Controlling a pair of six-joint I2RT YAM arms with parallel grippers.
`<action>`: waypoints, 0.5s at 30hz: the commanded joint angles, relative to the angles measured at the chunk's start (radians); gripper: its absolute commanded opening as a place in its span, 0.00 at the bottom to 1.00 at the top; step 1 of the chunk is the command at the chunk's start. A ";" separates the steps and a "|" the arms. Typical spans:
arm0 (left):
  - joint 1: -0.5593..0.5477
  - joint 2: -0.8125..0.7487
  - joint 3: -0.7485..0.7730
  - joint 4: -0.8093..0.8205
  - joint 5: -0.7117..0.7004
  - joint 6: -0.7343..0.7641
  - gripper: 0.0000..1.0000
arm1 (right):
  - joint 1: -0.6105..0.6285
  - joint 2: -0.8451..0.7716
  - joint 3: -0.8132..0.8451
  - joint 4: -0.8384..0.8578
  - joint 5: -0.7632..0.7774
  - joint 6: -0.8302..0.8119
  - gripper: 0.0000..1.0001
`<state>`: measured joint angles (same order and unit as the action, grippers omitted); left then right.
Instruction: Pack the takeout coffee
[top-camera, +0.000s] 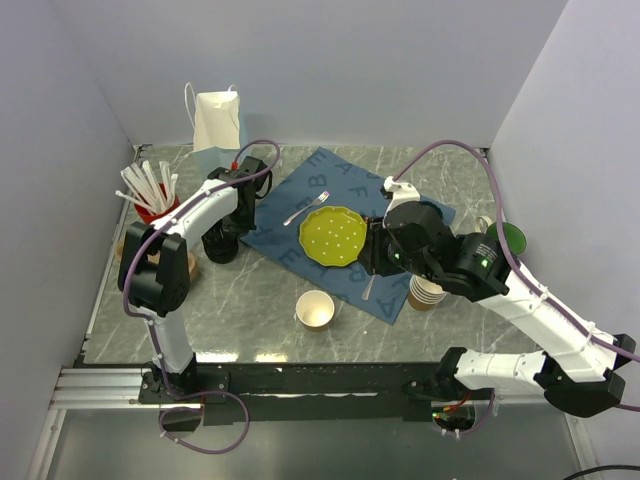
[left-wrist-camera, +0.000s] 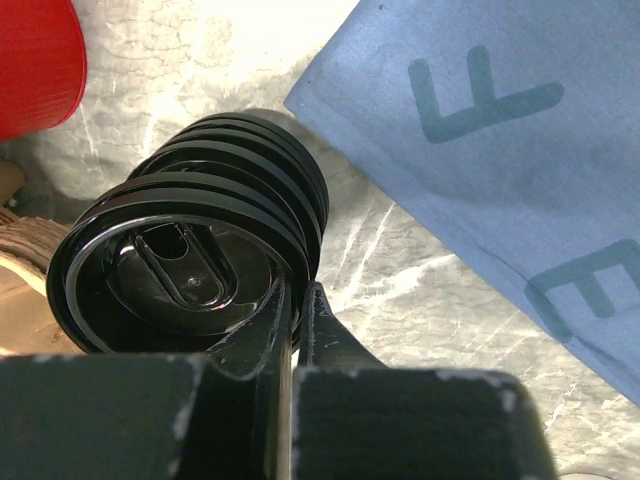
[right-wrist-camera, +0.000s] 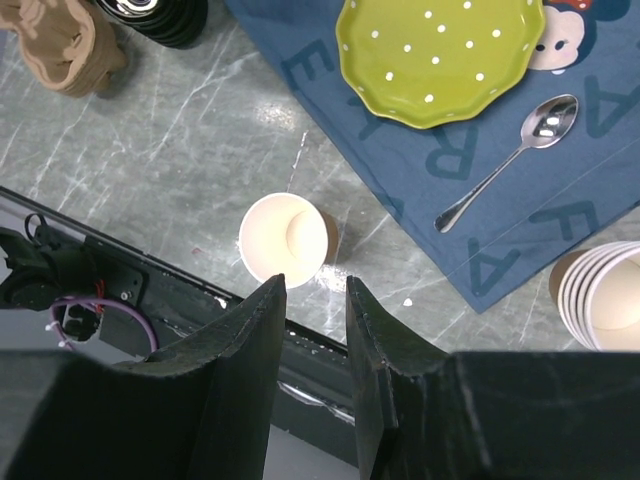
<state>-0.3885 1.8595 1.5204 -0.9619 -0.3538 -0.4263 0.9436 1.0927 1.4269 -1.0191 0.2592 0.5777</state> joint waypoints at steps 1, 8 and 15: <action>-0.001 -0.028 0.024 0.017 -0.031 0.023 0.01 | -0.006 0.007 0.056 0.034 0.002 -0.001 0.38; -0.001 -0.031 0.052 -0.023 -0.013 0.004 0.01 | -0.009 0.007 0.047 0.033 -0.001 -0.001 0.38; 0.000 -0.120 0.102 -0.080 0.114 -0.026 0.01 | -0.069 -0.054 -0.068 0.227 -0.086 0.013 0.39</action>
<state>-0.3882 1.8450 1.5475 -0.9981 -0.3191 -0.4313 0.9340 1.0863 1.4178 -0.9592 0.2352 0.5785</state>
